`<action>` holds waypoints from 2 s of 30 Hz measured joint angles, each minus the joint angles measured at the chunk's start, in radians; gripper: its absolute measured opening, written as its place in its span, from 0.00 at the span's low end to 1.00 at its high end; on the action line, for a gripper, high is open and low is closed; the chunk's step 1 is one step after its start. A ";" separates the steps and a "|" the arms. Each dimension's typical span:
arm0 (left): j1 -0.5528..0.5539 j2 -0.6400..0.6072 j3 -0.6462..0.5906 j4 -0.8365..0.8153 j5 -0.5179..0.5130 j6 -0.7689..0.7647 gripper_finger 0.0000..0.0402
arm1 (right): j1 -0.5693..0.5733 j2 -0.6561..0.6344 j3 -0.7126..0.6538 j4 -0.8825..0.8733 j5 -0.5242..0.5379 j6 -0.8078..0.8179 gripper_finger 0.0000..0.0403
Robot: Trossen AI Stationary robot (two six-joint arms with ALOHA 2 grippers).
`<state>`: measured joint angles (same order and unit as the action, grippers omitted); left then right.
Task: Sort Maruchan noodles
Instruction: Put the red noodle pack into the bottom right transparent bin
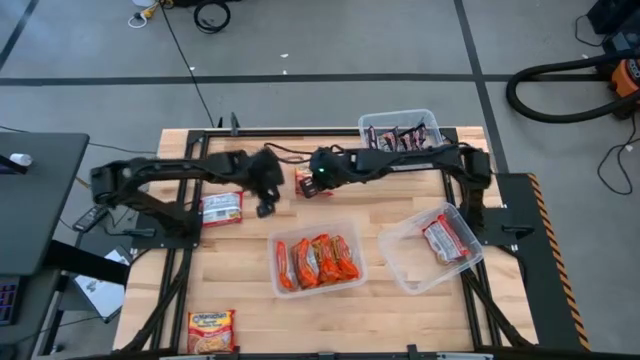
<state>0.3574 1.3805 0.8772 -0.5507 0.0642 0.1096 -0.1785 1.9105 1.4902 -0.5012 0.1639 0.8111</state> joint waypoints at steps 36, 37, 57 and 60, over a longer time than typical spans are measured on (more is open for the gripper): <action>0.362 -0.382 0.000 -0.069 -0.045 -0.046 0.54 | -0.046 0.091 0.001 0.104 0.067 -0.073 0.02; 0.367 -0.382 0.000 -0.069 -0.045 -0.046 0.54 | -0.046 0.110 0.001 0.118 0.067 -0.072 0.02; 0.392 -0.382 0.000 -0.097 -0.045 -0.029 0.54 | 0.036 -0.017 0.000 -0.377 -0.039 -0.001 0.09; 0.413 -0.382 0.000 -0.095 -0.045 -0.046 0.54 | 0.041 -0.016 0.000 -0.333 -0.060 0.025 0.16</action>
<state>0.7702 0.9985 0.8776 -0.6452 0.0195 0.0641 -0.1371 1.8943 1.4906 -0.8341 0.1034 0.8362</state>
